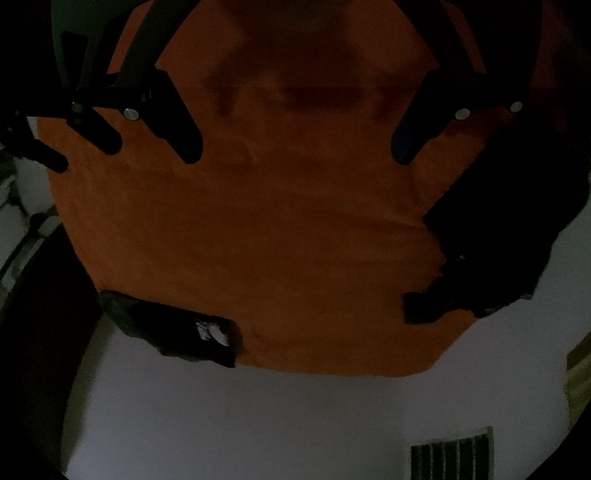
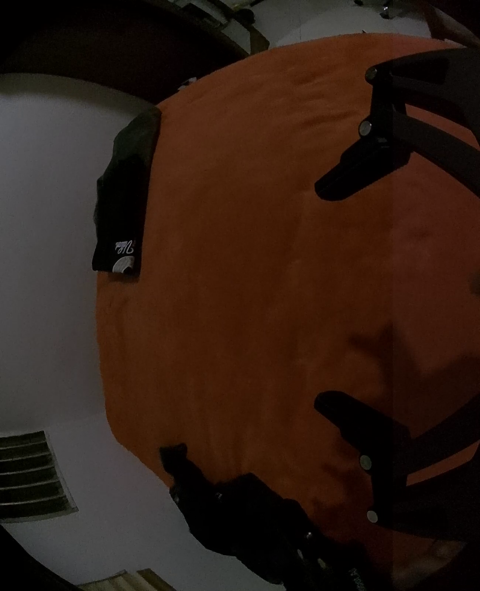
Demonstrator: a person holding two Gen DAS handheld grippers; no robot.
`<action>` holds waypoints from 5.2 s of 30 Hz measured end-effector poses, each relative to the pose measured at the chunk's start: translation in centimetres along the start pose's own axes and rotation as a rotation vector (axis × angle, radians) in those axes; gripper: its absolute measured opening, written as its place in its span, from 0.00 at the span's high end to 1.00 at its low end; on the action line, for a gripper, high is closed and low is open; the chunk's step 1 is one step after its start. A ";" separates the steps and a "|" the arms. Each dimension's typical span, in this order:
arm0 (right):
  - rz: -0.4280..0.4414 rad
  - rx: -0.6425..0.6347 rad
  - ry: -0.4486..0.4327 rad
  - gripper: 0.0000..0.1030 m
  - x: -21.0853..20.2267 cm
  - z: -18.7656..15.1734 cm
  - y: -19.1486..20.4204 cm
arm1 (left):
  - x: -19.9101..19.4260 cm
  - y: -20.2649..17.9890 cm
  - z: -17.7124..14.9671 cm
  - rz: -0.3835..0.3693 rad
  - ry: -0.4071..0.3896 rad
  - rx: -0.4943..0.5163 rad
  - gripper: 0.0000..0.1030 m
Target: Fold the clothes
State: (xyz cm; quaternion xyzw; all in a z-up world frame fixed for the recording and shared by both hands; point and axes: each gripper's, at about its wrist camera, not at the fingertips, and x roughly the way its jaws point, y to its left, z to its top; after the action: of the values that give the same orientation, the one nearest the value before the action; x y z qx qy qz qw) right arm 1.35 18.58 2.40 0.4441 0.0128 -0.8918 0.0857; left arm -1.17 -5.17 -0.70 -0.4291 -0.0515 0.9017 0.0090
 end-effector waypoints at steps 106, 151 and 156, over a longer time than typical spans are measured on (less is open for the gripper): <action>0.526 -0.234 -0.679 1.00 -9.5 25.9 20.9 | -2.9 36.0 1.2 0.147 -0.133 -0.582 0.36; 0.594 -0.115 0.084 1.00 23.2 13.9 26.7 | 3.9 29.3 2.6 0.252 -0.162 -0.608 1.00; 0.603 -0.050 -0.131 1.00 14.2 15.4 17.1 | -3.2 24.5 4.0 0.106 -0.254 -0.477 1.00</action>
State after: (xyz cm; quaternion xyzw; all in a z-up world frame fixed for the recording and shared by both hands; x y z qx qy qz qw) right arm -16.38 -1.82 1.32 0.3670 -0.1033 -0.8523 0.3582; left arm -1.52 -30.10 1.80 -0.3046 -0.2406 0.9099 -0.1463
